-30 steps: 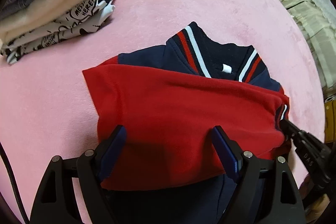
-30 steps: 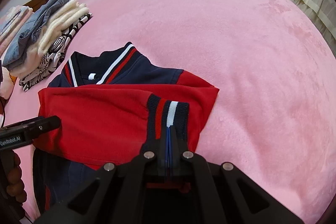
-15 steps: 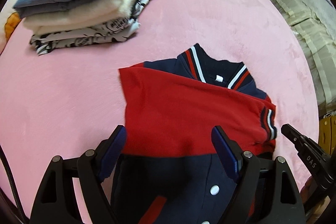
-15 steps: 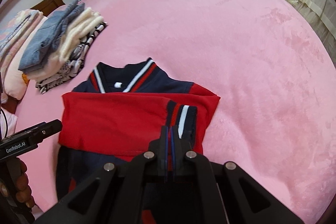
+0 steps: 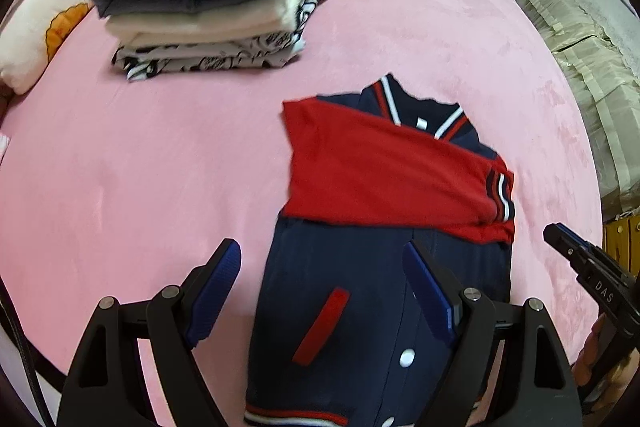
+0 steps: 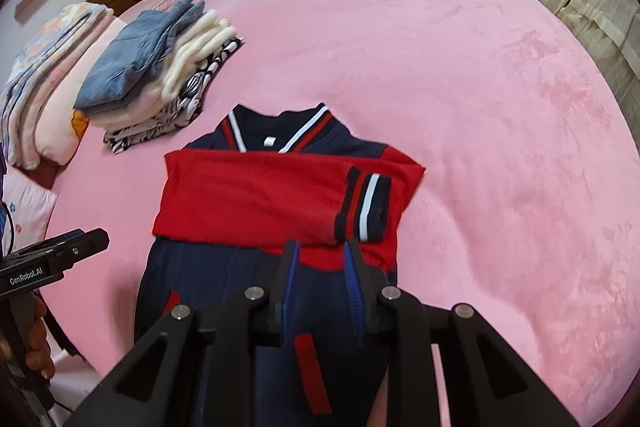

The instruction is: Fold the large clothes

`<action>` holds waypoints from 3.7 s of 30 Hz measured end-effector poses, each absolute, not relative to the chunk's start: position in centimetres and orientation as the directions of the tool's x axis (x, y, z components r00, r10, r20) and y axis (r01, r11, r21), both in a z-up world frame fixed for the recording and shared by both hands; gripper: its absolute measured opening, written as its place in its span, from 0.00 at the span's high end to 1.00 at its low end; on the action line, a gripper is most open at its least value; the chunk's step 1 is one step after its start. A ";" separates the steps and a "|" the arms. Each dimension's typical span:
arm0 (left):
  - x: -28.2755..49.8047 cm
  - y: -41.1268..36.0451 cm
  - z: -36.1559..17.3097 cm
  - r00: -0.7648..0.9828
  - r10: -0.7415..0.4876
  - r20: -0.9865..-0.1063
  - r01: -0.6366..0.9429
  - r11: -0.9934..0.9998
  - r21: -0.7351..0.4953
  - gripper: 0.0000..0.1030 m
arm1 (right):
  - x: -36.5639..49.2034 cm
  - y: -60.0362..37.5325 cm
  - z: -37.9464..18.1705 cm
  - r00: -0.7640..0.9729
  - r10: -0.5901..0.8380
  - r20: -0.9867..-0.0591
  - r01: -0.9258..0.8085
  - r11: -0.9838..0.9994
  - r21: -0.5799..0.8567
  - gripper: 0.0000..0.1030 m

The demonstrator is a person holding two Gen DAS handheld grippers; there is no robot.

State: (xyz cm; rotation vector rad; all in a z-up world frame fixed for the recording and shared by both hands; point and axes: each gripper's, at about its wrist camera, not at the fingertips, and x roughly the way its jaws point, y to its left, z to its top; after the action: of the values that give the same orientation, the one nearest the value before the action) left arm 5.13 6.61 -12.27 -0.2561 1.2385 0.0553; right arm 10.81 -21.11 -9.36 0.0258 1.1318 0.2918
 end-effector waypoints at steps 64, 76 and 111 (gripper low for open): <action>-8.3 8.4 -25.4 0.011 -0.538 -0.843 -0.038 0.842 -0.538 0.90 | -6.1 -26.2 -19.7 0.128 0.414 -0.901 -0.201 0.901 0.385 0.89; -2.3 10.0 -18.8 0.162 -0.670 -0.725 -0.206 0.695 -0.689 0.90 | -0.4 -27.6 -12.2 0.171 0.564 -0.808 -0.206 0.823 0.530 0.90; 21.0 8.6 -21.1 0.379 -0.214 -0.900 -0.122 0.953 -0.278 0.92 | 24.8 -25.7 -17.6 0.353 0.358 -0.864 -0.135 0.934 0.332 0.89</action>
State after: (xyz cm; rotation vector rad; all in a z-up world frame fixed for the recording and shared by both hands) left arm 21.01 8.62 -21.14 -0.3219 1.1863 -0.0595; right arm 24.80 -25.68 -17.62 0.2173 1.1694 0.3221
